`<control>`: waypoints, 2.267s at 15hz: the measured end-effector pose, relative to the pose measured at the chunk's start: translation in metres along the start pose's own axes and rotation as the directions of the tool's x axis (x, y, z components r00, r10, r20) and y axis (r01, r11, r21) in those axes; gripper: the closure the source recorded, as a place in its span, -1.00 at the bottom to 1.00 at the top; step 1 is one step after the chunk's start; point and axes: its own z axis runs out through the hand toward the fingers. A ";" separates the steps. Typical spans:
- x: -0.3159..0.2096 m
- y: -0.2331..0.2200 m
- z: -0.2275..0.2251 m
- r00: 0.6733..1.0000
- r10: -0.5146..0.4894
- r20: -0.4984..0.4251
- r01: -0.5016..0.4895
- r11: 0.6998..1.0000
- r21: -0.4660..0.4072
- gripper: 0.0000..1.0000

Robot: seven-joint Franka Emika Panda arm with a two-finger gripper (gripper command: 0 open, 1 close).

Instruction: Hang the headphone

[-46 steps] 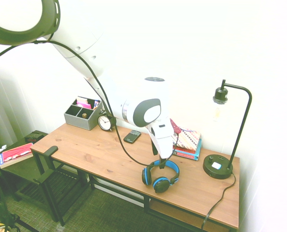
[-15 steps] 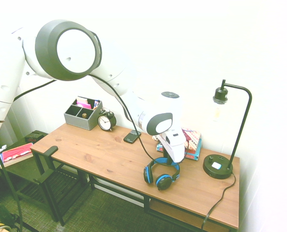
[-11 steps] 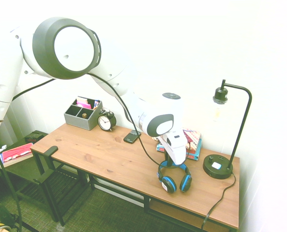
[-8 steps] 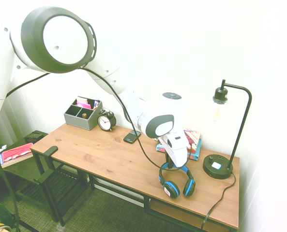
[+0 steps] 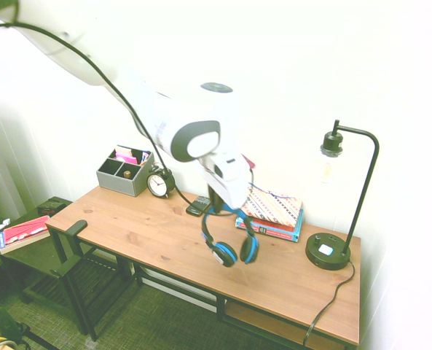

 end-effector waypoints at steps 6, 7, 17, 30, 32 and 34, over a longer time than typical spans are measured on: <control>-0.302 0.031 -0.032 0.948 -0.318 0.001 0.317 0.947 -0.047 1.00; -0.339 0.040 -0.028 0.940 -0.340 0.005 0.340 0.939 -0.055 1.00; -0.472 0.075 0.099 0.895 -0.445 0.019 0.445 0.893 -0.071 1.00; -0.502 0.068 0.227 0.884 -0.467 0.002 0.462 0.875 -0.145 -1.00; -0.498 0.063 0.238 0.889 -0.458 0.001 0.452 0.877 -0.161 -1.00; -0.493 0.057 0.243 0.892 -0.453 0.007 0.448 0.879 -0.166 -1.00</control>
